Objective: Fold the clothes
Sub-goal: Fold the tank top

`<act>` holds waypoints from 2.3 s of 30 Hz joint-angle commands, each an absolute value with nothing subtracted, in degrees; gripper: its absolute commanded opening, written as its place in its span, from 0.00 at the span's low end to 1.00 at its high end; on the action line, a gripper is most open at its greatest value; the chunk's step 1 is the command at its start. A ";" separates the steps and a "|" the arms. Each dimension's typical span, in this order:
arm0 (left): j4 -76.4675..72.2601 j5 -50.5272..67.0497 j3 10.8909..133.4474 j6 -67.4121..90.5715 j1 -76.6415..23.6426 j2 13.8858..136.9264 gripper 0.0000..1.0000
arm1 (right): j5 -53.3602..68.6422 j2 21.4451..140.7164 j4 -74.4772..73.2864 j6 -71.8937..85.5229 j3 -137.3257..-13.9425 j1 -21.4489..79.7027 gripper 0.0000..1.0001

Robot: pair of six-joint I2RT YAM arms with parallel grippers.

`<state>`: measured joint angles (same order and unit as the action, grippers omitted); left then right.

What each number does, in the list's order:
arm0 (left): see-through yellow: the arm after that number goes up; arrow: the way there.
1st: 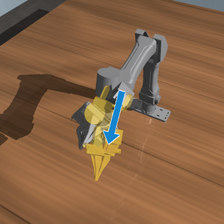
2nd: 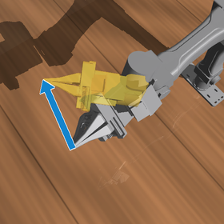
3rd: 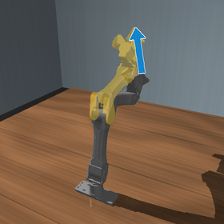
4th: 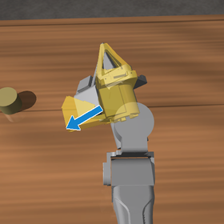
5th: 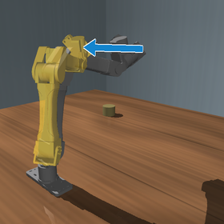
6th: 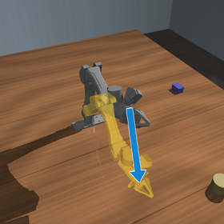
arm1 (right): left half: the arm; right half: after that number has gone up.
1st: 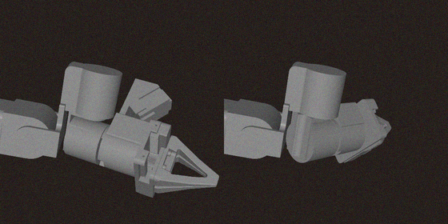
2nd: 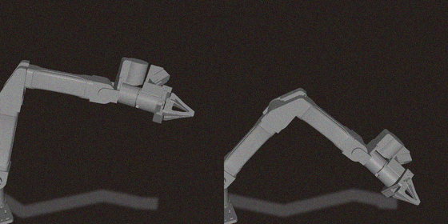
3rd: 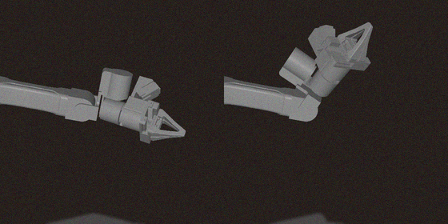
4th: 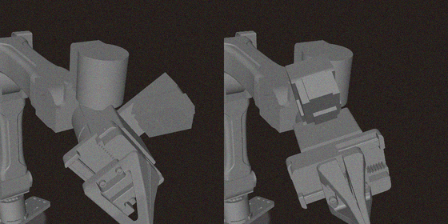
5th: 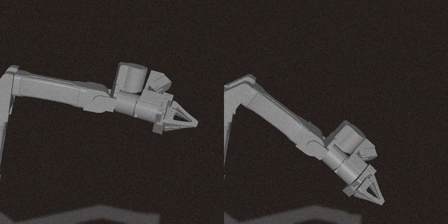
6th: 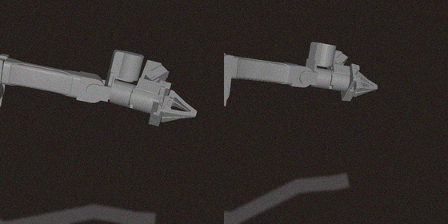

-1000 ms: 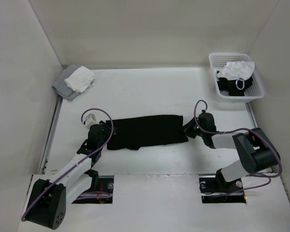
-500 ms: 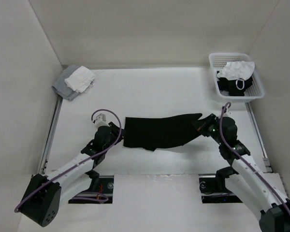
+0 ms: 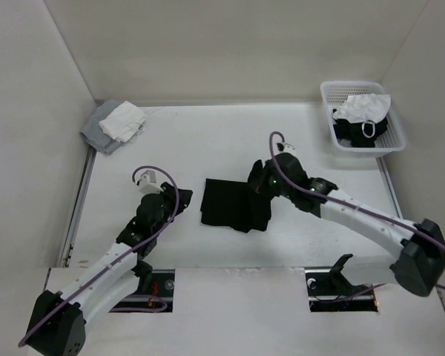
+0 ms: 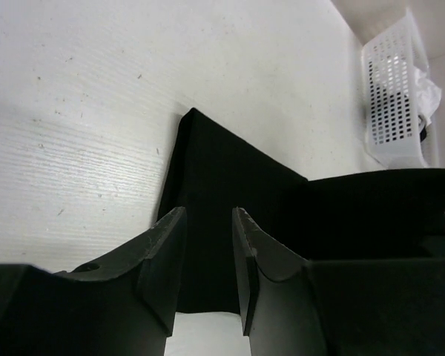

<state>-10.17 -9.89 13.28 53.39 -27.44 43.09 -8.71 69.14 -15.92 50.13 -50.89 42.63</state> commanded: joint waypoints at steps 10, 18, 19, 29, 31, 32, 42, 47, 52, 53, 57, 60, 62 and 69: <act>-9.32 -5.28 14.41 53.26 -22.11 37.71 0.30 | -11.78 101.14 -16.96 50.88 -74.86 54.88 0.18; -10.10 -5.62 15.99 53.00 -22.28 39.54 0.30 | -12.30 96.71 -14.34 51.50 -74.29 58.93 1.00; -10.80 -5.71 16.34 53.00 -22.80 40.68 0.30 | -13.17 93.90 -12.33 51.24 -71.40 58.93 1.00; -18.10 -10.19 21.96 51.25 -33.95 53.60 0.25 | -19.63 65.07 11.29 43.95 -38.89 53.33 1.00; -18.98 -11.86 23.11 50.28 -36.86 56.06 0.22 | -14.35 59.97 16.59 46.04 -32.20 48.41 0.77; -19.07 -12.47 23.29 49.93 -37.39 56.60 0.21 | -12.50 57.51 17.92 47.27 -29.64 46.21 0.40; -14.34 -12.84 18.81 45.09 -32.40 52.91 0.38 | -14.76 47.71 14.85 43.25 -19.07 35.39 0.03; -10.12 -11.34 18.46 42.72 -27.91 50.46 0.50 | -15.38 53.16 19.15 41.05 -20.56 29.85 0.04; -4.32 -11.95 19.07 40.78 -24.31 45.27 0.56 | -15.55 56.42 23.29 37.18 -21.36 26.85 0.08; -3.26 -12.21 18.90 40.78 -23.43 44.22 0.56 | -15.82 56.86 24.07 37.18 -20.66 26.67 0.08; 0.35 -13.10 18.37 41.92 -19.74 41.93 0.58 | -17.49 57.30 25.31 37.70 -17.76 26.06 0.23; 0.88 -12.66 18.11 43.33 -17.10 41.84 0.60 | -17.40 57.30 25.75 38.58 -16.88 24.92 0.42; 0.88 -11.96 18.11 43.85 -16.04 42.62 0.61 | -17.05 57.57 25.84 38.85 -16.96 24.48 0.50; -0.08 -11.16 18.11 44.47 -15.25 45.79 0.60 | -17.05 57.04 25.93 38.94 -16.79 24.21 0.59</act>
<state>1.32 -11.84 18.65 43.88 -15.66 45.10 -16.25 57.49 21.67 38.81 -16.84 24.71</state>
